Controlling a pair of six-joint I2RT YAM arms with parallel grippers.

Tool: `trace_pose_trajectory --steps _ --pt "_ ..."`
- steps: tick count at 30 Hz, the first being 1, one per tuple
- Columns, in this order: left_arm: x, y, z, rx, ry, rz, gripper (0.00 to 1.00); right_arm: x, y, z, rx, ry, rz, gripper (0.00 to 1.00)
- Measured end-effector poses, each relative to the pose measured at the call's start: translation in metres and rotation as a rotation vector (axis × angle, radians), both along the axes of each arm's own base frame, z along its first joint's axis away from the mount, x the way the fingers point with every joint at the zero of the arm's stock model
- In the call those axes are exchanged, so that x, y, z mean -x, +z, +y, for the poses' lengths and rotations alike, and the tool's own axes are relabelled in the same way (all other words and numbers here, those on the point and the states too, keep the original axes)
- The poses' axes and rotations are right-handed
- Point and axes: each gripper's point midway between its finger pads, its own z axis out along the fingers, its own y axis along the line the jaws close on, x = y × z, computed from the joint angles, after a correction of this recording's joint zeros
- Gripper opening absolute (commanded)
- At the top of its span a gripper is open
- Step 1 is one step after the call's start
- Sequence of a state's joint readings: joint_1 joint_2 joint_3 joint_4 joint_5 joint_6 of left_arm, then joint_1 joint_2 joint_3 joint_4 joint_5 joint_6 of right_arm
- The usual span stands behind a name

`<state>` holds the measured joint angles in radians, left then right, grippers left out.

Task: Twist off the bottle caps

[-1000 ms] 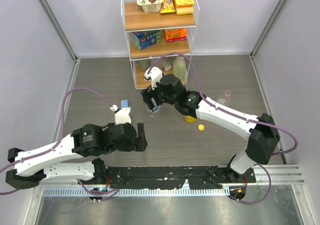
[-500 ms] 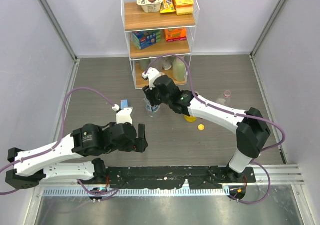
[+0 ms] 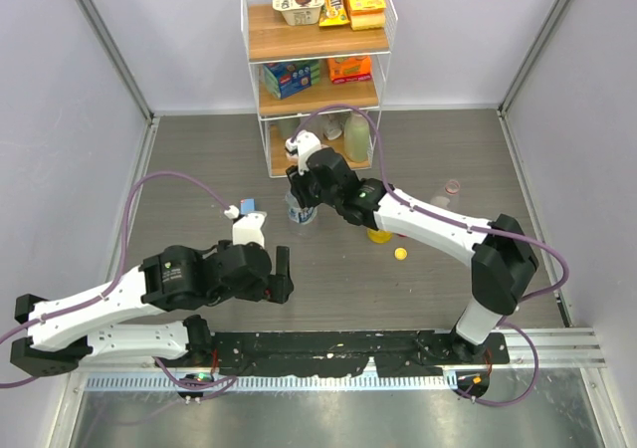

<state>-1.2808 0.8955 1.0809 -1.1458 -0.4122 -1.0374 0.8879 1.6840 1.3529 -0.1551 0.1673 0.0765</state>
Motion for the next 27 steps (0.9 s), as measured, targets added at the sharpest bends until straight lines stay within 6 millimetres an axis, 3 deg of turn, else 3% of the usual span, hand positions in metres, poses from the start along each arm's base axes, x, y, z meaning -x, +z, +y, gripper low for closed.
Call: trace_pose_trajectory --steps 4,8,16,21,24,27 --pt "-0.004 0.013 -0.002 -0.005 -0.012 -0.028 1.00 0.002 0.012 -0.004 -0.025 -0.007 -0.005 0.02" --pt "-0.011 0.034 -0.013 -0.002 -0.040 -0.065 1.00 0.009 0.039 -0.016 -0.102 -0.020 -0.003 0.01" --pt "-0.031 0.062 -0.049 -0.021 -0.095 -0.090 1.00 0.025 0.103 -0.077 -0.325 -0.118 0.020 0.01" --pt "-0.048 0.066 -0.076 -0.033 -0.136 -0.070 1.00 0.030 0.128 -0.116 -0.455 -0.188 0.151 0.01" --pt "-0.061 0.068 -0.092 -0.048 -0.159 -0.061 1.00 0.033 0.138 -0.133 -0.488 -0.234 0.231 0.01" --pt "-0.075 0.078 -0.110 -0.059 -0.189 -0.083 1.00 0.045 0.153 -0.136 -0.506 -0.228 0.301 0.01"
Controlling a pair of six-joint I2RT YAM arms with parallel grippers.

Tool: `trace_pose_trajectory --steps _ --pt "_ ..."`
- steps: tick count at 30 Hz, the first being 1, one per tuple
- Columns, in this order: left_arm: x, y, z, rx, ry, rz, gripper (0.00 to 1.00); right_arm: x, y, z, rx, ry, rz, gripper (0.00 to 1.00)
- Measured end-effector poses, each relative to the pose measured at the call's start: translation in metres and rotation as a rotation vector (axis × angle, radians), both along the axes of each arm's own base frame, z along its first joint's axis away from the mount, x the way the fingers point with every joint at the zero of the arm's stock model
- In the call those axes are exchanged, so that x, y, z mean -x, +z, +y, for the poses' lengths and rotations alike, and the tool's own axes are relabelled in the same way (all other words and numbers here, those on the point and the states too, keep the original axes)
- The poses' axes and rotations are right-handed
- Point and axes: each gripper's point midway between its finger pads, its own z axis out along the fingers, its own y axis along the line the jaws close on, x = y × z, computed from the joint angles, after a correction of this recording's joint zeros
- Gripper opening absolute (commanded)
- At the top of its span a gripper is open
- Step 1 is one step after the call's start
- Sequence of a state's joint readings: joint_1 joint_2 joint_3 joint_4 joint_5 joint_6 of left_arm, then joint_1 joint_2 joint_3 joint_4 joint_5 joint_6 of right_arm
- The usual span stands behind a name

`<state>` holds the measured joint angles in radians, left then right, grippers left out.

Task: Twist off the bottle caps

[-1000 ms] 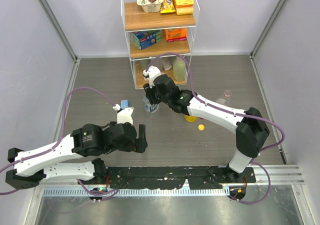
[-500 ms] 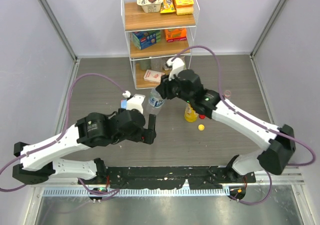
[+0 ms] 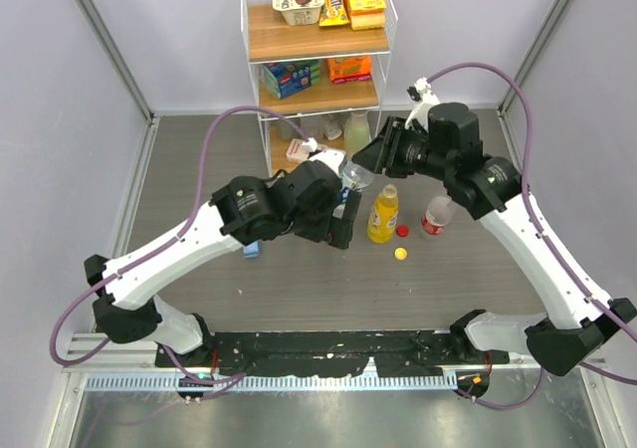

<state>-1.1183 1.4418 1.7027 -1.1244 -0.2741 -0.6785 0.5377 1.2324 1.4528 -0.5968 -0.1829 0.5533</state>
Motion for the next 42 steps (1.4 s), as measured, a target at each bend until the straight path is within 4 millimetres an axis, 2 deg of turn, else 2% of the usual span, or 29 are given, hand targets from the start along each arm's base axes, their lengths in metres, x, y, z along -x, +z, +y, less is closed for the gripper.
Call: trace_pose_trajectory --steps 4,5,10,14,17,21,24,30,37,42 --pt "-0.012 0.016 -0.018 0.004 -0.042 -0.041 0.99 0.009 0.022 -0.001 -0.054 0.046 0.082 0.01" --pt "-0.014 0.019 -0.020 0.003 -0.050 -0.048 1.00 0.009 0.023 -0.002 -0.059 0.050 0.099 0.01" --pt "-0.014 0.021 -0.018 -0.028 -0.079 -0.062 1.00 0.011 -0.002 -0.001 -0.079 0.094 0.276 0.01" --pt "-0.013 0.020 -0.014 -0.036 -0.086 -0.066 0.99 0.020 -0.021 0.003 -0.070 0.137 0.389 0.01" --pt "-0.009 0.021 -0.001 -0.035 -0.091 -0.085 1.00 0.028 -0.023 0.003 -0.073 0.162 0.425 0.01" --pt "-0.001 0.035 0.019 0.010 -0.083 -0.121 0.99 0.035 -0.019 0.004 -0.080 0.182 0.444 0.01" --pt "0.003 0.040 0.027 0.039 -0.079 -0.132 1.00 0.035 -0.015 0.005 -0.085 0.189 0.443 0.01" --pt "0.006 0.017 0.020 0.025 -0.098 -0.089 1.00 0.033 -0.018 0.006 -0.081 0.190 0.458 0.01" --pt "0.006 0.016 0.004 0.077 -0.115 -0.080 1.00 0.035 -0.022 0.005 -0.073 0.186 0.485 0.01" --pt "0.006 0.002 -0.001 0.064 -0.116 -0.060 0.99 0.034 -0.018 0.005 -0.076 0.187 0.476 0.01"
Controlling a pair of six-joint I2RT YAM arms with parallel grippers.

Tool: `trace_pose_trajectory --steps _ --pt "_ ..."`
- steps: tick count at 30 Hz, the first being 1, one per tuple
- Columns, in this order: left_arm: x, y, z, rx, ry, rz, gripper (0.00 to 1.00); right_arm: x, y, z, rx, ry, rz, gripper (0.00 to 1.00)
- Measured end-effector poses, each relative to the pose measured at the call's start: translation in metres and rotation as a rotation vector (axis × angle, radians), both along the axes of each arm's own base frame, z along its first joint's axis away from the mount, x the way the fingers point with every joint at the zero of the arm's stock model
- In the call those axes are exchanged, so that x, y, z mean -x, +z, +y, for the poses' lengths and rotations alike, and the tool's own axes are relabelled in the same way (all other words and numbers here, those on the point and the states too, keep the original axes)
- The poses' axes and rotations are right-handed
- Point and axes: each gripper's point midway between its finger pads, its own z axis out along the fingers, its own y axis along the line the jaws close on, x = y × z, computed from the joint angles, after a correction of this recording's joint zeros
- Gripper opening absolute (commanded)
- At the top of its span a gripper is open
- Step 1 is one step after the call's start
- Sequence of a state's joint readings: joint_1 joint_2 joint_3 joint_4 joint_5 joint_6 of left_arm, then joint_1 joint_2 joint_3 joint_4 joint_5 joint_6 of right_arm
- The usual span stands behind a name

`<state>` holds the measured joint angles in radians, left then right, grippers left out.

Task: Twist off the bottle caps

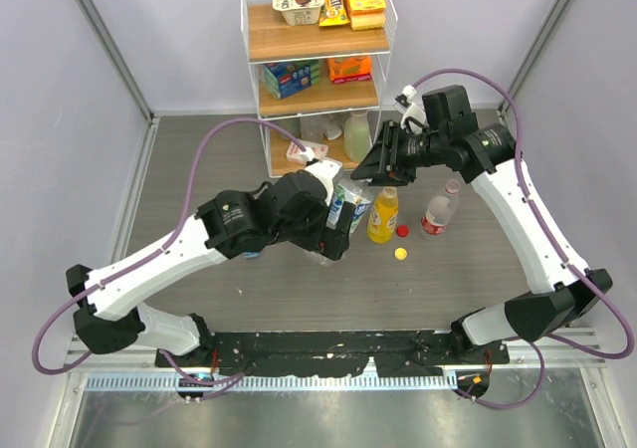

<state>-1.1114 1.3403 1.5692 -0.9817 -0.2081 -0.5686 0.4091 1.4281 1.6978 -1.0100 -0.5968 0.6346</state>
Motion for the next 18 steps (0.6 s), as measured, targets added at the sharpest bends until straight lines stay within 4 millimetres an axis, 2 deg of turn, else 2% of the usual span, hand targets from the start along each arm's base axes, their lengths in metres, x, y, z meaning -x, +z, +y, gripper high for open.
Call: trace_pose_trajectory --steps 11,16,18 --pt "0.003 -0.022 -0.006 -0.042 -0.006 0.014 0.84 -0.001 -0.001 0.000 0.004 0.002 0.016 0.01" --pt "0.004 -0.032 -0.009 -0.064 -0.014 0.018 0.66 -0.003 -0.003 0.001 0.008 0.005 0.025 0.01" --pt "0.004 -0.033 -0.010 -0.069 -0.016 0.016 0.59 -0.002 -0.004 0.000 0.013 0.005 0.030 0.05"
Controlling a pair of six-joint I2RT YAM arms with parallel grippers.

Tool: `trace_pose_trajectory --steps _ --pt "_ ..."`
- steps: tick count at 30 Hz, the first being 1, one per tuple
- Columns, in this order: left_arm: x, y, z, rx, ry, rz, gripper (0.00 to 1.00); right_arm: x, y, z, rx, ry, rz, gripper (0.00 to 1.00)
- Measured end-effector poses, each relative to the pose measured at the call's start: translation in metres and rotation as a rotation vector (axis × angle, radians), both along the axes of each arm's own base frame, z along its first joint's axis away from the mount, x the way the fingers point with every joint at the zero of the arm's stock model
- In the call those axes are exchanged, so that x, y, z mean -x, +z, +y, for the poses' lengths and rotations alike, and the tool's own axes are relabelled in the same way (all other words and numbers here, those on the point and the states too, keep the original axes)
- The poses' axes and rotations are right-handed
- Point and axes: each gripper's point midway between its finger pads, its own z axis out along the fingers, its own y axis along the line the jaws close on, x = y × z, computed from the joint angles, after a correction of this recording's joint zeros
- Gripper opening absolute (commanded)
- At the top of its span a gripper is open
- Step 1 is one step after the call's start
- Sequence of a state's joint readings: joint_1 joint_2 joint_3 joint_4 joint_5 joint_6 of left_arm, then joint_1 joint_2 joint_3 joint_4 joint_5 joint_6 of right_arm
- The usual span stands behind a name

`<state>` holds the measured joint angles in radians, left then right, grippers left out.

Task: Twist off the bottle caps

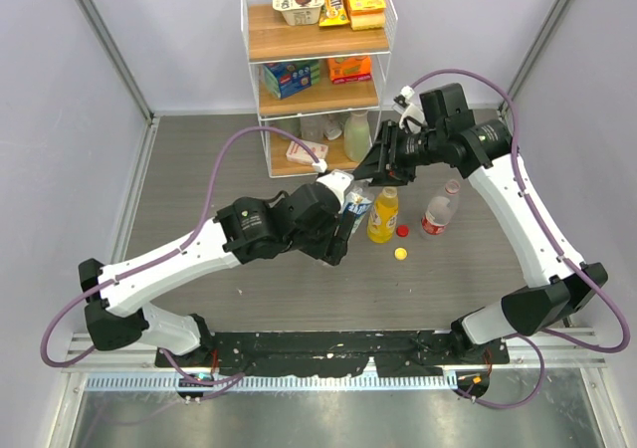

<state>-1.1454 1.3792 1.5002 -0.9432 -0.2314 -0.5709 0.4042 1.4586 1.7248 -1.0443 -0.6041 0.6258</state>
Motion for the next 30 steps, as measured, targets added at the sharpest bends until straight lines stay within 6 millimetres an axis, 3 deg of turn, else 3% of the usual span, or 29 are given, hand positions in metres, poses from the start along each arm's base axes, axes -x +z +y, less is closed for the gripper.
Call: trace_pose_trajectory --steps 4,7,13,17,23,30 --pt "-0.002 0.000 0.000 -0.001 0.007 -0.009 0.49 0.000 -0.001 -0.001 0.003 -0.002 0.007 0.25" --pt "-0.002 0.000 0.000 -0.002 0.011 -0.014 0.46 0.000 0.000 -0.002 0.003 -0.004 0.004 0.48" --pt "0.001 -0.009 0.009 0.006 0.034 -0.012 0.43 -0.005 0.014 -0.004 0.000 -0.023 -0.036 0.81" --pt "0.006 -0.020 0.025 -0.008 0.053 -0.001 0.42 -0.010 0.020 -0.007 0.006 -0.046 -0.068 0.83" --pt "0.012 -0.018 0.042 0.040 0.089 0.007 0.42 -0.017 0.032 -0.001 -0.079 -0.024 -0.088 0.83" --pt "0.020 -0.009 0.044 0.143 0.089 0.022 0.42 -0.025 0.031 0.004 -0.178 -0.013 -0.079 0.81"
